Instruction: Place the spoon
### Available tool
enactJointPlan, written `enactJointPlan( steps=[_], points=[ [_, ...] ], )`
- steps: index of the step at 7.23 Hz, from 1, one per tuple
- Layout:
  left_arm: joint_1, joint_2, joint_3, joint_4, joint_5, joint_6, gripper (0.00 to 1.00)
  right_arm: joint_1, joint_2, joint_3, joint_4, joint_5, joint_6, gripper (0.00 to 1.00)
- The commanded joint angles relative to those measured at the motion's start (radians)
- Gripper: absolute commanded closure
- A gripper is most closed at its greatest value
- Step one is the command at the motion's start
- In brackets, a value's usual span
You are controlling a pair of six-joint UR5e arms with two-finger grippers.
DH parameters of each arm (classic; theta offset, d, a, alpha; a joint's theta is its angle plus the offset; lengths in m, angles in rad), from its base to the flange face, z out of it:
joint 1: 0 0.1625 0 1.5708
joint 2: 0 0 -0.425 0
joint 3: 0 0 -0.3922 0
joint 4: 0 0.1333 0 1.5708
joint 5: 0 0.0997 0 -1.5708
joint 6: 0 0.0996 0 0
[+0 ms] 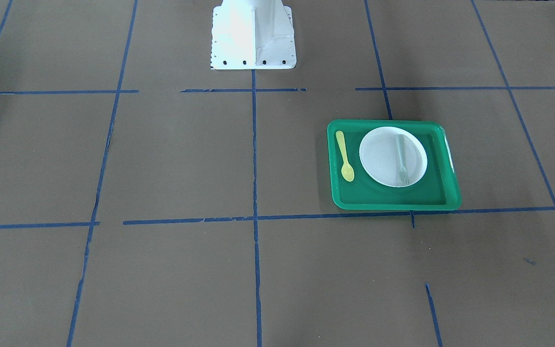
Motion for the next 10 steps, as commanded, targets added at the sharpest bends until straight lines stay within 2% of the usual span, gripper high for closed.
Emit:
enactJointPlan(
  steps=[1, 10],
  points=[
    [-0.001, -0.001, 0.006, -0.004, 0.001, 0.003, 0.0, 0.0, 0.0, 0.0, 0.002, 0.0, 0.0, 0.0],
    [-0.001, -0.036, 0.013, -0.005, 0.001, 0.012, 0.0, 0.0, 0.0, 0.0, 0.0, 0.0, 0.0, 0.0]
  ],
)
